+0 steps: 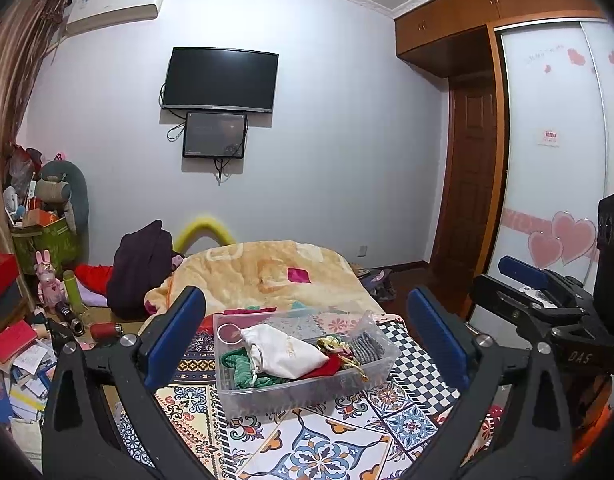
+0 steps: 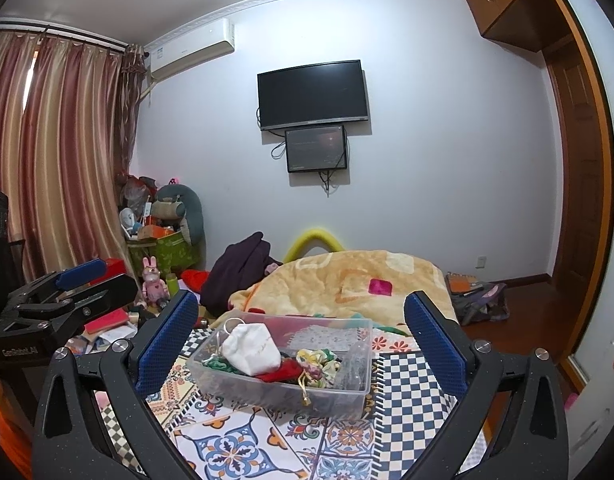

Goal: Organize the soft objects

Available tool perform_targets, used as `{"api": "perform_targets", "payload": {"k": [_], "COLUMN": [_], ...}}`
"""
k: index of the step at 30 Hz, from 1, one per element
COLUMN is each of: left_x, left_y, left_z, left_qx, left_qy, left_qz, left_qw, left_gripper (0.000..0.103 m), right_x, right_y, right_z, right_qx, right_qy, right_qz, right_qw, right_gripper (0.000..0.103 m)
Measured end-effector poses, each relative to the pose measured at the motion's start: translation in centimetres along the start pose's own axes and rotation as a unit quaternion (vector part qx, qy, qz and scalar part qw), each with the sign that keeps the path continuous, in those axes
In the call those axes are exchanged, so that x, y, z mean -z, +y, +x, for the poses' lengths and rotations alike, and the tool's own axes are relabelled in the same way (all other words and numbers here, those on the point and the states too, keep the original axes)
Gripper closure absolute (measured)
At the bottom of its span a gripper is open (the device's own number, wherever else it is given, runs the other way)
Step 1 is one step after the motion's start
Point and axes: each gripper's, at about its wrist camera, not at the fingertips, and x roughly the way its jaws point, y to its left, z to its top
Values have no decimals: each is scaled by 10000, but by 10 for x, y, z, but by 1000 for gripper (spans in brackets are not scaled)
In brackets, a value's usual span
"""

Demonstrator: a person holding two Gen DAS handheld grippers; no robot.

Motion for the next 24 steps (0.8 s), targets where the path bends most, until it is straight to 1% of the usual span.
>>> {"api": "perform_targets", "payload": {"k": [12,24], "left_x": [0,-1], "left_y": [-1,-3], "left_z": [-1,-3], "left_qx": [21,48], "left_qy": [1,2], "left_qz": [-9,27], "left_qw": [10000,10000], "left_gripper": [0,0], "right_x": [1,-3], "right_y": [5,7], "right_z": [-2,-4], "right_qx": [127,123], "right_qy": [-45,-61], "right_qz": [-156,-156], "right_qw": [9998,9998], "right_gripper": [0,0]}}
